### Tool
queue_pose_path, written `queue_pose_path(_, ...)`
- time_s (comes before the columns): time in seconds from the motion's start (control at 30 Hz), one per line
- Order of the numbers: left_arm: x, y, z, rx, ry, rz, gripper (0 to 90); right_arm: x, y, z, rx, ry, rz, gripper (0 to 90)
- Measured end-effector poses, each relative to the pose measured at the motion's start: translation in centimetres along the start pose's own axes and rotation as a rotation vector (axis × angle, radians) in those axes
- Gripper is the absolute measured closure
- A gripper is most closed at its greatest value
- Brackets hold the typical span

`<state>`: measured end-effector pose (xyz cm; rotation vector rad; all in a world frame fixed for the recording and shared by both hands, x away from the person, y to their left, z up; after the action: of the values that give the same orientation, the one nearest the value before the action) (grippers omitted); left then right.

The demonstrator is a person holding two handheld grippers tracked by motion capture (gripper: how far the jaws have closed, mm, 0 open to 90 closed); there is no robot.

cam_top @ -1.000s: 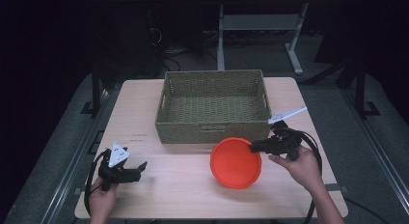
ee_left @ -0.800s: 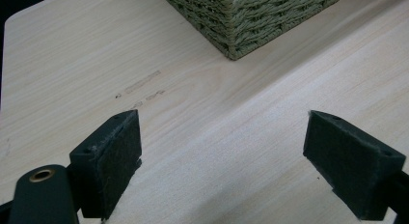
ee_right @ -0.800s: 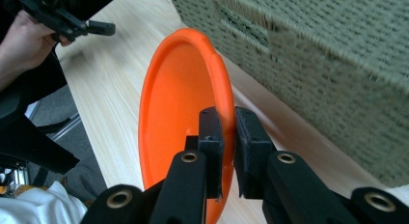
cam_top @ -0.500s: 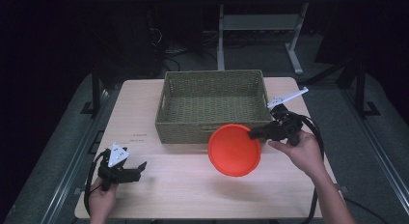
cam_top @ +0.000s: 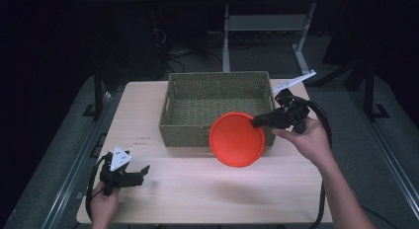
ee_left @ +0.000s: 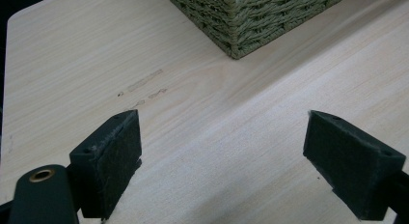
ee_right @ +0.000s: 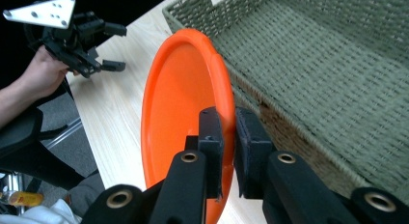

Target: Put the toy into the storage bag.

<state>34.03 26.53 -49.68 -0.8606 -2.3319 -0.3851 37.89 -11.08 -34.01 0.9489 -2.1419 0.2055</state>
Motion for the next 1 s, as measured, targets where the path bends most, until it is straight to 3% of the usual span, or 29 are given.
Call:
queue_pose_path(0.77, 0.1, 0.1, 0.1, -0.002, 0.01, -0.001, 12.8, 0.7, -3.6, -4.7, -0.064, -0.017, 0.059, 82.3)
queue_pose_path(1.0, 0.0, 0.2, 0.0, 0.008, -0.009, -0.004, 12.8, 0.6, -4.4, -6.1, -0.077, -0.014, 0.072, 82.3)
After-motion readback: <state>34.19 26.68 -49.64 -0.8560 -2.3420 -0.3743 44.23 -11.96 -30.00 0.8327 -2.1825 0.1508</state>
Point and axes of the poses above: each handheld gripper's, and its own axes: x roughly backward along the jaws, z roughly out of its underside, y roughly to its left, the point moved 10 cm from there along -x, roughly forward along the jaws, and after that the axes turned 12 degrees about z, right-handed, at the moved point
